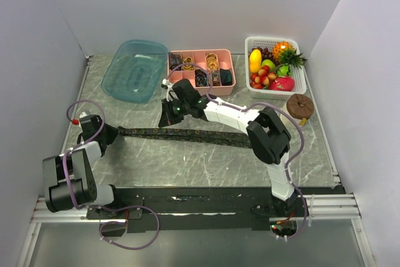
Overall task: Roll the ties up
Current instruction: Roll the tie at the center of the board.
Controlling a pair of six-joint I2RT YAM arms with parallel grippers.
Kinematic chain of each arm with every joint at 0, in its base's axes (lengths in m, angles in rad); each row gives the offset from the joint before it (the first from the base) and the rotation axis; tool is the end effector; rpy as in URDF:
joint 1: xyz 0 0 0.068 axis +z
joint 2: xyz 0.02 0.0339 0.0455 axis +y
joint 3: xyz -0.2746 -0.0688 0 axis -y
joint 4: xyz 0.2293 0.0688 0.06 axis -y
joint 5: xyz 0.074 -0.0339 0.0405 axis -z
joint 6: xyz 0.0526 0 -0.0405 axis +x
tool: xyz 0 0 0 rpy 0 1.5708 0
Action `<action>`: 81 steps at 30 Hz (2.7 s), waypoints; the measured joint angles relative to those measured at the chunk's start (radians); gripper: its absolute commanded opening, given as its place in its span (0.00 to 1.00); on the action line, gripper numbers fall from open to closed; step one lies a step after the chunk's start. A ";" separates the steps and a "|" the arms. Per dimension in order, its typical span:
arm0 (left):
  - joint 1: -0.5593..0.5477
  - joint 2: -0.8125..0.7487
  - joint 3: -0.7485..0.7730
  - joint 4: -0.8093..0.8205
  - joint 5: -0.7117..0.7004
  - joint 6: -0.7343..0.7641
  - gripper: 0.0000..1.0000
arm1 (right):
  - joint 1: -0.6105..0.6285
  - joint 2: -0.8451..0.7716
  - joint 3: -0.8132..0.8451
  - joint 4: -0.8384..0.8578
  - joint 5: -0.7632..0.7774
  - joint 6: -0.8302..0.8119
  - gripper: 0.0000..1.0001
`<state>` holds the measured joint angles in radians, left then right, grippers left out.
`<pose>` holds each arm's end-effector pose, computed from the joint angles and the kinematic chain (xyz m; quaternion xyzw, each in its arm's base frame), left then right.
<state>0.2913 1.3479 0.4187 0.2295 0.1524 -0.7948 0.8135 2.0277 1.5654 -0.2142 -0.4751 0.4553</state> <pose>0.2331 0.0616 0.1524 -0.4396 0.7906 -0.1716 0.3902 0.3035 0.3561 0.2358 -0.2562 0.8442 0.4200 0.2127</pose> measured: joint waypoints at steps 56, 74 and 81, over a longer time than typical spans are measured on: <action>-0.248 -0.171 0.060 -0.102 -0.185 0.157 0.01 | 0.079 0.474 0.432 0.112 -0.061 0.212 0.00; -0.273 -0.193 0.060 -0.126 -0.206 0.174 0.01 | 0.079 0.441 0.319 0.164 0.029 0.171 0.00; -0.297 -0.201 0.060 -0.124 -0.207 0.175 0.01 | 0.079 0.441 0.320 0.170 0.035 0.167 0.00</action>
<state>-0.0055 1.1465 0.4782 0.1059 -0.0544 -0.6201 0.8925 2.4687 1.8851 -0.0444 -0.4397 0.6220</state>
